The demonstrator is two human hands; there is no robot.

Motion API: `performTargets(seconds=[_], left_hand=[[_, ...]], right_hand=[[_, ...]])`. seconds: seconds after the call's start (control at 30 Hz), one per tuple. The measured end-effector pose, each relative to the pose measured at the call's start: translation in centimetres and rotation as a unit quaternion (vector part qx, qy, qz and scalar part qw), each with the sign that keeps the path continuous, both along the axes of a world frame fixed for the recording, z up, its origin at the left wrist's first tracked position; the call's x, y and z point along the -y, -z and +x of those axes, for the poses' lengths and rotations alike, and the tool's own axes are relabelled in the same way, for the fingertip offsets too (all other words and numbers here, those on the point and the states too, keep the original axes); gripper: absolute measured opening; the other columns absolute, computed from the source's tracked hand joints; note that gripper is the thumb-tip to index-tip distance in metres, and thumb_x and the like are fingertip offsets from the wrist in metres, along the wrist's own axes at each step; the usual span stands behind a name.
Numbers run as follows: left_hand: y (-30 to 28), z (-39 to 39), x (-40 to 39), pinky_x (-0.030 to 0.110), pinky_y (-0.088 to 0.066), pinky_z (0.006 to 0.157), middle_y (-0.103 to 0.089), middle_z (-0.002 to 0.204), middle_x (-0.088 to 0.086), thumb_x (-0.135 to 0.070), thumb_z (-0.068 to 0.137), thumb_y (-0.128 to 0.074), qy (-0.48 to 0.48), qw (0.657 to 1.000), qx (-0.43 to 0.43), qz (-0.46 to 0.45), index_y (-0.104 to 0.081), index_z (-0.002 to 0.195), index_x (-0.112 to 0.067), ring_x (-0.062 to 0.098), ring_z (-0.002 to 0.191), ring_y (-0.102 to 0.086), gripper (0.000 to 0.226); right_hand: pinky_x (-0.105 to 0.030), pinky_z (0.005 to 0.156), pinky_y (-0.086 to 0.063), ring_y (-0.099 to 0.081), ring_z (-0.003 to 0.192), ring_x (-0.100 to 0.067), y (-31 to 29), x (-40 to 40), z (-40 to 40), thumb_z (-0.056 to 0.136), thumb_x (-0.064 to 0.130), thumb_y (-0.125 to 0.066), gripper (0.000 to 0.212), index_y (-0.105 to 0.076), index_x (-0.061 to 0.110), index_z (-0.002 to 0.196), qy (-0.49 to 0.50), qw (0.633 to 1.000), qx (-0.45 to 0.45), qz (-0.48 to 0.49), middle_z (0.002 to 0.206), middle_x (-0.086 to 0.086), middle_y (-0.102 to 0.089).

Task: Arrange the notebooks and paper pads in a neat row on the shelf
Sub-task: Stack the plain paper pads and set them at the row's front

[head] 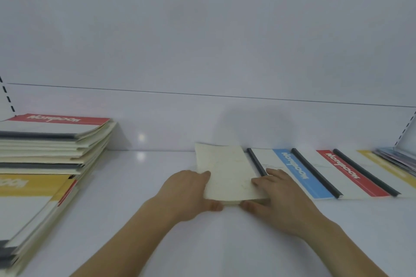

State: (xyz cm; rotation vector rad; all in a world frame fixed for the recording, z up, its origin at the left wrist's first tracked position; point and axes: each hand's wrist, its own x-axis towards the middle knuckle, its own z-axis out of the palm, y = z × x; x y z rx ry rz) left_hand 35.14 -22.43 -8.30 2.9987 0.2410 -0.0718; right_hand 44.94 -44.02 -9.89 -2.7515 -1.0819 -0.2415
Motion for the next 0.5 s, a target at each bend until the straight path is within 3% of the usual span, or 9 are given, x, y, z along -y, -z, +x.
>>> performTargets(seconds=[0.23,0.4,0.5], left_hand=[[-0.2,0.0,0.5,0.037,-0.04,0.102,-0.055,0.134,0.006,-0.068,0.087,-0.053,-0.012,1.0,-0.022,0.006,-0.036,0.147,-0.019,0.026,0.124,-0.049,0.079],[-0.3,-0.2,0.8,0.029,-0.029,0.111,-0.039,0.152,0.003,-0.061,0.093,-0.051,-0.023,0.998,-0.038,-0.041,-0.012,0.158,-0.023,0.021,0.139,-0.035,0.085],[-0.1,0.0,1.2,0.028,-0.027,0.111,-0.036,0.154,0.002,-0.056,0.095,-0.053,-0.04,0.997,-0.034,-0.061,-0.009,0.158,-0.023,0.02,0.141,-0.033,0.083]], right_hand=[[-0.028,0.112,-0.023,-0.023,0.137,-0.014,-0.7,-0.1,1.3,0.077,0.079,-0.043,0.078,-0.046,0.026,0.135,-0.03,0.998,-0.024,-0.044,0.138,0.009,-0.048],[-0.031,0.109,-0.028,-0.028,0.133,-0.017,-0.8,-0.1,1.8,0.078,0.079,-0.043,0.079,-0.044,0.024,0.135,-0.035,0.997,-0.037,-0.056,0.137,0.005,-0.047],[-0.029,0.106,-0.03,-0.031,0.129,-0.016,-0.8,0.0,1.9,0.08,0.077,-0.044,0.079,-0.041,0.023,0.137,-0.045,0.997,-0.038,-0.047,0.135,0.003,-0.046]])
